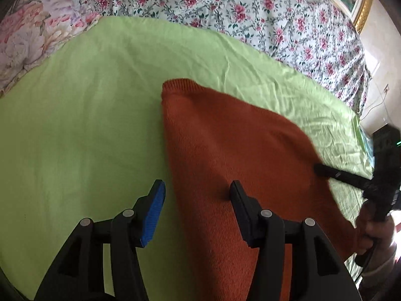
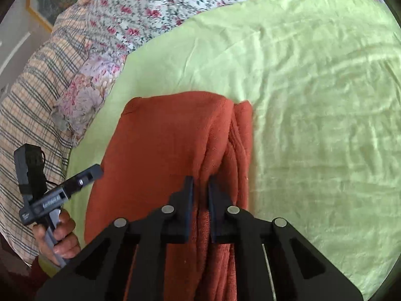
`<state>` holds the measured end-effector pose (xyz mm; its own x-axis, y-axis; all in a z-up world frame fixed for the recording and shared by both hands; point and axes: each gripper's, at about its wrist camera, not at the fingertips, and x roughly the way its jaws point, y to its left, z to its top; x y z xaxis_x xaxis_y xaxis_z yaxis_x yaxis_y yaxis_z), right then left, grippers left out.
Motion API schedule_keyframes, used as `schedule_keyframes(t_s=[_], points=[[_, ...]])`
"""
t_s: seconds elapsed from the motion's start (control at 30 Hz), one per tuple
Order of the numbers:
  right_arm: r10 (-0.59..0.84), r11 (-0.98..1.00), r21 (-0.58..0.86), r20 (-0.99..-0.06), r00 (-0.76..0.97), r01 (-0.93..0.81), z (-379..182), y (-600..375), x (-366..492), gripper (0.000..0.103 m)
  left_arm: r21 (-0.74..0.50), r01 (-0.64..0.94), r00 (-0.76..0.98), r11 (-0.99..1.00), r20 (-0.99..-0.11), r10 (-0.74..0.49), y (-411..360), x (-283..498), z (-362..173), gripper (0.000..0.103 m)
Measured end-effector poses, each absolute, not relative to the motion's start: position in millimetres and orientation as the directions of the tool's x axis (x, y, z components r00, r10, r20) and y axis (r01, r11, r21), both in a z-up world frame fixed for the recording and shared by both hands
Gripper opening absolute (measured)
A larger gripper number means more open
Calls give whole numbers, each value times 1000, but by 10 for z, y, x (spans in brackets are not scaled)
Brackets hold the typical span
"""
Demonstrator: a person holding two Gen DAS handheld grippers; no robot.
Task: Fold small clothes
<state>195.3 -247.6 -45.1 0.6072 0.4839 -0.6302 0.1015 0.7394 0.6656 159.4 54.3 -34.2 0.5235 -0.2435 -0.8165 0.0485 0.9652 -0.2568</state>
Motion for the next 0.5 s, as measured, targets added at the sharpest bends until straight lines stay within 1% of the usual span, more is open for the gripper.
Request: schedule_keyframes(t_s=[0.03, 0.1, 0.13, 0.2, 0.27, 0.33, 0.4, 0.5], points=[[471, 746, 659, -619, 628, 89, -339, -2488, 1912, 10, -260, 49, 521, 964, -817, -247, 535, 1568, -335, 54], [460, 740, 671, -557, 691, 49, -91, -2552, 1780, 10, -258, 48, 519, 965, -819, -245, 514, 1540, -332, 55], [440, 748, 663, -545, 713, 46, -12, -2588, 1719, 10, -249, 49, 518, 967, -821, -238, 493, 1528, -343, 56], [420, 765, 640, -576, 701, 68, -64, -2613, 1712, 10, -229, 43, 509, 972, -833, -219, 455, 1527, -380, 56], [421, 769, 630, -626, 656, 107, -289, -2604, 1768, 10, -214, 32, 491, 976, -847, -201, 436, 1530, -442, 56], [422, 777, 615, -669, 613, 136, -529, -2554, 1816, 10, -223, 20, 483, 975, -851, -205, 445, 1517, -507, 56], [429, 768, 622, -677, 598, 155, -692, -2545, 1840, 10, -242, 7, 474, 970, -853, -217, 471, 1534, -557, 56], [424, 760, 629, -673, 606, 167, -717, -2559, 1841, 10, -260, 3, 466, 966, -854, -231, 497, 1589, -590, 57]])
